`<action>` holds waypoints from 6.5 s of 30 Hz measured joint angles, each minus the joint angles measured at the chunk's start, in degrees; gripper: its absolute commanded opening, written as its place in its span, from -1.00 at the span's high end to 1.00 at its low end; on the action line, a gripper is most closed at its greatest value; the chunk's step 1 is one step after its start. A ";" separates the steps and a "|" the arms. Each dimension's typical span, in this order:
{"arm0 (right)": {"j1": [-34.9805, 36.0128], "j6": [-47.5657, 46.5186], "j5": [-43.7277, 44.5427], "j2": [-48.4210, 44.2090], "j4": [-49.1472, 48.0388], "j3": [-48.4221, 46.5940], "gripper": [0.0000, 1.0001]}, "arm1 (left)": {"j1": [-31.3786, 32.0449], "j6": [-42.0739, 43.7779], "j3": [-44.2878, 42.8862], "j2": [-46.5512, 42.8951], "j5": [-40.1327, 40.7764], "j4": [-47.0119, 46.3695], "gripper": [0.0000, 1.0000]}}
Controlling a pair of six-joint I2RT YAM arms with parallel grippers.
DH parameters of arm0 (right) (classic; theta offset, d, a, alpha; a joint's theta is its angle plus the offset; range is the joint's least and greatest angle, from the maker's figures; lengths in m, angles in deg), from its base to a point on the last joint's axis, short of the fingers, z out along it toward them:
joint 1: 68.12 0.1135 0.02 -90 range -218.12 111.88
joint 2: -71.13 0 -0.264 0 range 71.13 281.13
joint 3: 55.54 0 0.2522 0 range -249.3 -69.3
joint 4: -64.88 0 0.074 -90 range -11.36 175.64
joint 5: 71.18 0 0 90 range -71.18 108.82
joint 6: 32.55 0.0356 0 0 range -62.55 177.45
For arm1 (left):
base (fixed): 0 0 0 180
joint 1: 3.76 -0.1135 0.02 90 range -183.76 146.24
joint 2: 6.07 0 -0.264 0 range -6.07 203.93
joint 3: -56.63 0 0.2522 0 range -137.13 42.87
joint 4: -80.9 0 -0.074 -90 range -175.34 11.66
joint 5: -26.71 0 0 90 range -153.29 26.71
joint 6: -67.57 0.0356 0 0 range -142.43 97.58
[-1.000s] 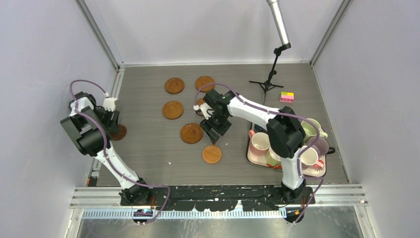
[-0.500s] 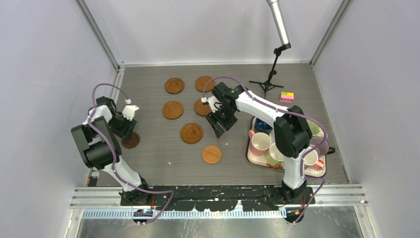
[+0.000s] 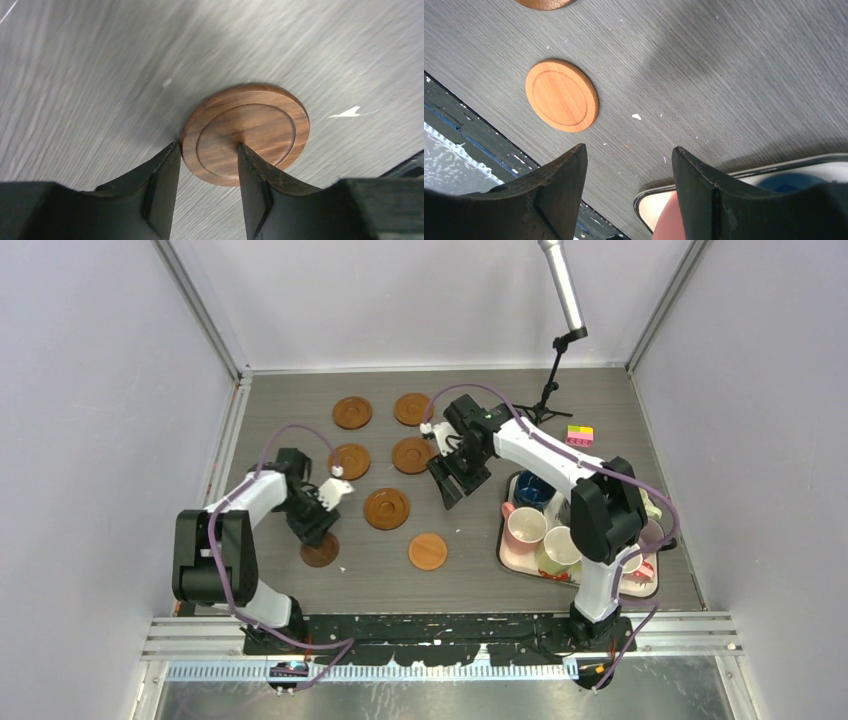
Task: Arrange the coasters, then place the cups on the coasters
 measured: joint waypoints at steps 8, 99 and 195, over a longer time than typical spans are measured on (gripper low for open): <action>-1.38 0.13 -0.31 -2.60 0.52 1.36 -0.39 | 13.31 -7.13 0.66 -0.46 1.64 -0.26 0.06; -61.07 6.45 -35.28 -28.48 2.47 3.93 -0.70 | 58.34 10.75 -64.32 41.88 -13.94 3.89 0.09; -46.14 3.37 -25.07 -25.90 -4.09 14.14 -0.67 | 8.61 -49.62 -35.65 30.49 13.16 -45.75 1.00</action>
